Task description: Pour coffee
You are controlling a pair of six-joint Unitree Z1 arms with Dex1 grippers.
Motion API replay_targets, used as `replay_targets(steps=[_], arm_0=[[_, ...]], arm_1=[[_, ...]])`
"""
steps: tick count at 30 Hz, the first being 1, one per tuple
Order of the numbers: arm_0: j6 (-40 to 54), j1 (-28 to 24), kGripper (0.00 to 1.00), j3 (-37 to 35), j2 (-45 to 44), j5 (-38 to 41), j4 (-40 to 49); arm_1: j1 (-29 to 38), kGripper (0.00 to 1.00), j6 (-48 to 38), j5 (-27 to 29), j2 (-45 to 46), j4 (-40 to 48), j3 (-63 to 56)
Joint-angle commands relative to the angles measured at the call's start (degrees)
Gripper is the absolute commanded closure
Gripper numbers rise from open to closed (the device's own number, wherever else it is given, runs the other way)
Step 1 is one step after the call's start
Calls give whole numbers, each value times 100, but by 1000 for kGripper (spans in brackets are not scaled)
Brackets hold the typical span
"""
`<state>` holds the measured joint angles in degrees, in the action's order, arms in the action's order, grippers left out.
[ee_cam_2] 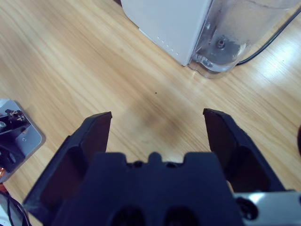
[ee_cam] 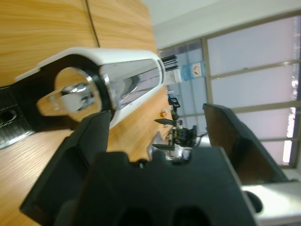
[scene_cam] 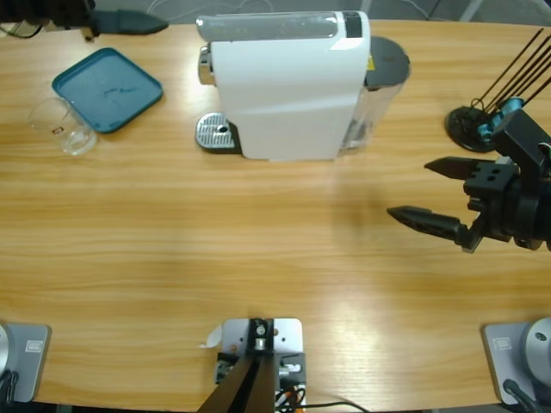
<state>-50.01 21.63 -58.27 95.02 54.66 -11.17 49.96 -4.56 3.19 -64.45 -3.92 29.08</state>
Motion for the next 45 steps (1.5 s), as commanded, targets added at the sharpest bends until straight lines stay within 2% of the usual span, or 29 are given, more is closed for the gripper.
replay_targets(steps=[1,6,35,40,43,45], arm_0=[[-170,-20,151,-219,706,338,-228],[-175,-1,151,-47,912,633,-369],[-351,173,166,-181,1133,607,-629],[-360,172,345,-265,1142,607,-641],[-376,172,515,-321,1137,616,-641],[-377,170,523,-346,1135,616,-641]], arm_1=[[66,161,-71,-37,82,59,-166],[72,161,-71,-37,100,59,-170],[68,161,-71,-28,144,59,-184],[70,161,-71,-55,116,59,-184],[70,162,-71,-64,109,59,-184],[68,164,-71,-71,109,59,-184]])
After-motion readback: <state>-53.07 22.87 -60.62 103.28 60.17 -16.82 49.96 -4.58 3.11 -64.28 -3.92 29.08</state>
